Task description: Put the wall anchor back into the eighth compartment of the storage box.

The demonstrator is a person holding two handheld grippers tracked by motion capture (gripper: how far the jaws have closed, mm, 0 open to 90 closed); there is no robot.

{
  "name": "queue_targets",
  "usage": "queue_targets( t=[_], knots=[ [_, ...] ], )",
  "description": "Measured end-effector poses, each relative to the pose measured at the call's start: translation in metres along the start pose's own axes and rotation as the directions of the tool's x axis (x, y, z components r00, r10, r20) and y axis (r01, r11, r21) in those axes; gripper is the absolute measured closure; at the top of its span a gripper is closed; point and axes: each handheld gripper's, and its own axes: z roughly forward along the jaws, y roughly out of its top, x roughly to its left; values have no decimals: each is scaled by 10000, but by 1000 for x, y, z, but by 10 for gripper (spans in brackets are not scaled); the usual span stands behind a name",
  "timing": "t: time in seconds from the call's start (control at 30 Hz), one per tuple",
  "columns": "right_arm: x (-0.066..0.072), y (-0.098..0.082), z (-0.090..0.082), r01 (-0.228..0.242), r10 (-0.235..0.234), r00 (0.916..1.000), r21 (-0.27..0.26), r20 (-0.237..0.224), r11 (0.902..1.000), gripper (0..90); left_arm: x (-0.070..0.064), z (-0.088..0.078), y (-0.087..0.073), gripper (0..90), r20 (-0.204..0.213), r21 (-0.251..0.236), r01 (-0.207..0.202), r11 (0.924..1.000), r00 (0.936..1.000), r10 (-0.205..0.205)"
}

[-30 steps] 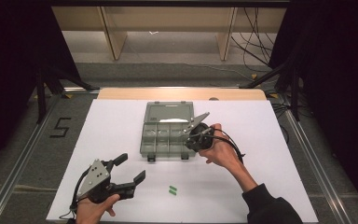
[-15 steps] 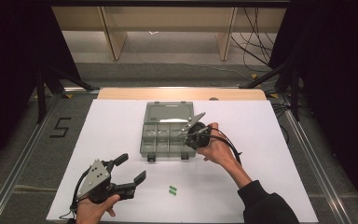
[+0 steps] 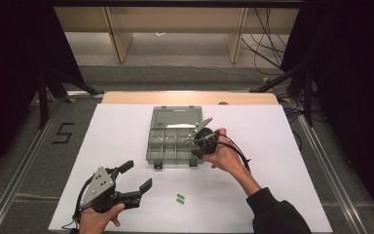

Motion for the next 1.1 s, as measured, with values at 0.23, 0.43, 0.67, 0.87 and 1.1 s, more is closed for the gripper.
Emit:
queue_targets(
  t=[0.23, 0.43, 0.67, 0.87, 1.1],
  knots=[
    [16, 4, -16, -182, 180, 9998, -608, -38, 9980, 350, 1, -1, 1, 159, -61, -12, 43, 10000, 10000, -43],
    [31, 7, -21, 22, -32, 9999, -686, -138, 9976, 292, 0, -1, 1, 159, -54, -3, -5, 10000, 10000, 5],
    [45, 8, -26, 422, -440, 9987, -641, -263, 9971, 284, 0, -2, 1, 159, -76, -30, 81, 10000, 9999, -81],
    [58, 4, -27, 767, -788, 9958, -465, -469, 9960, 285, 1, -2, 1, 159, -93, -31, 29, 10000, 10000, -29],
    [71, -1, -23, 1054, -1070, 9915, -248, -739, 9941, 292, 1, -2, 1, 159, -122, -21, 33, 10000, 9999, -34]
  ],
)
